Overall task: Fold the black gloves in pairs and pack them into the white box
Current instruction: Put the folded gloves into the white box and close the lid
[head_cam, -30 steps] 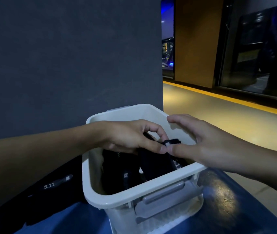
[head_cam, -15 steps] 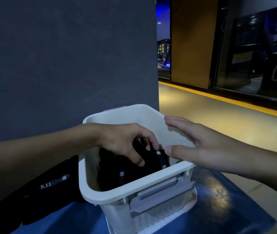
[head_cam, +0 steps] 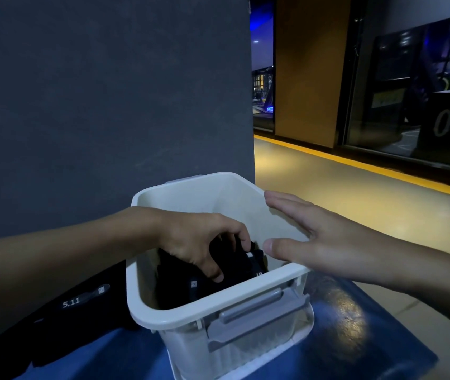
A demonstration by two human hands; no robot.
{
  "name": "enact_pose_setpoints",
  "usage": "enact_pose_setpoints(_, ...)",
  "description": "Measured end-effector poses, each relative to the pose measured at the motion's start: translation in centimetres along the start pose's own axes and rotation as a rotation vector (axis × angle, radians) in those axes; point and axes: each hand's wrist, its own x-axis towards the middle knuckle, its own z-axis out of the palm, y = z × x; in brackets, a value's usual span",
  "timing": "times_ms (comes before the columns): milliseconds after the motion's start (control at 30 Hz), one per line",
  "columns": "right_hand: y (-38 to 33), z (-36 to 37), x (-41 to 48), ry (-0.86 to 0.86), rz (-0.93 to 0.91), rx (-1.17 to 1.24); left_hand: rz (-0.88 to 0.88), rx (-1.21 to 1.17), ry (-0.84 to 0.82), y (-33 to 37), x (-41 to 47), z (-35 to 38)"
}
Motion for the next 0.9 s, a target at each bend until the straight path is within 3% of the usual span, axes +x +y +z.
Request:
enact_pose_setpoints(367,-1.5,-0.4,-0.7,0.092,-0.027,-0.068,0.028,-0.004,0.128,0.4,-1.9,-1.1)
enact_pose_setpoints(467,-2.6,-0.8,-1.1,0.149,-0.099,-0.202,0.024,0.002,0.224,0.6,-3.9,-2.0)
enact_pose_setpoints(767,-9.8,2.2,-0.6,0.159,-0.251,-0.210,0.040,-0.101,0.657,1.0,-15.5,-1.8)
enact_pose_setpoints(900,-14.3,6.4,0.4,0.114,-0.367,-0.196,-0.066,-0.145,0.781,-0.5,-22.0,0.8)
